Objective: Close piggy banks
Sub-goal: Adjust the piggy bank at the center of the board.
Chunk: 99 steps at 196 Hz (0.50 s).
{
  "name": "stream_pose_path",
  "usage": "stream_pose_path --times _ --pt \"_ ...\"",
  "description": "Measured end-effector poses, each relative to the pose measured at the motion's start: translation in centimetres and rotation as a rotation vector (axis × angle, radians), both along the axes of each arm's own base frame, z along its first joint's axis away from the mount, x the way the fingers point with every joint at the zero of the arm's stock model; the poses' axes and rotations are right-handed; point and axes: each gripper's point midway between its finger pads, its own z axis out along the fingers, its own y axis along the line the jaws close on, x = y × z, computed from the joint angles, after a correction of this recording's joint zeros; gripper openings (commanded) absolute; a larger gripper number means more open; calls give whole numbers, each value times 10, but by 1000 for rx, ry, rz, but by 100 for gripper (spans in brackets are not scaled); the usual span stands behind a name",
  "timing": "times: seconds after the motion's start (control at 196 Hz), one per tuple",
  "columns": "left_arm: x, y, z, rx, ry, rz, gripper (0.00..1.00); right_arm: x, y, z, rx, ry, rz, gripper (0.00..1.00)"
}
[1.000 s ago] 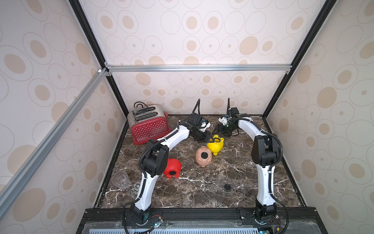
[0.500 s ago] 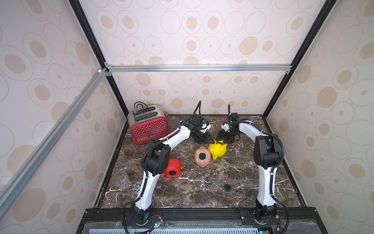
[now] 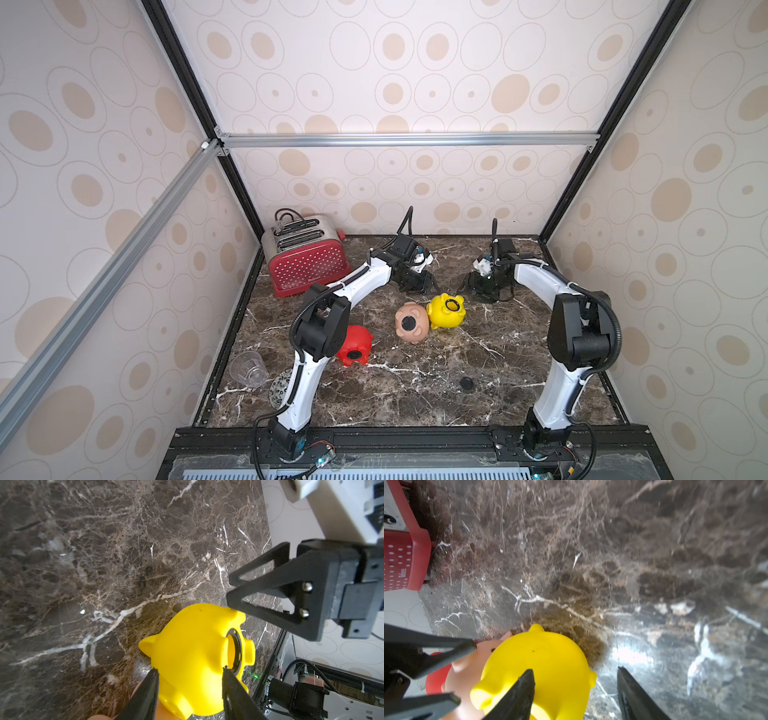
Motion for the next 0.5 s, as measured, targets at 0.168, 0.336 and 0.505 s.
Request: stream_pose_path --times 0.168,0.336,0.505 --pt "1 1 4 16 -23 11 49 2 -2 12 -11 -47 -7 66" --pt "-11 7 25 23 -54 14 49 8 0 26 4 -104 -6 67" --pt "-29 11 44 14 -82 7 49 12 4 31 28 -116 4 66"
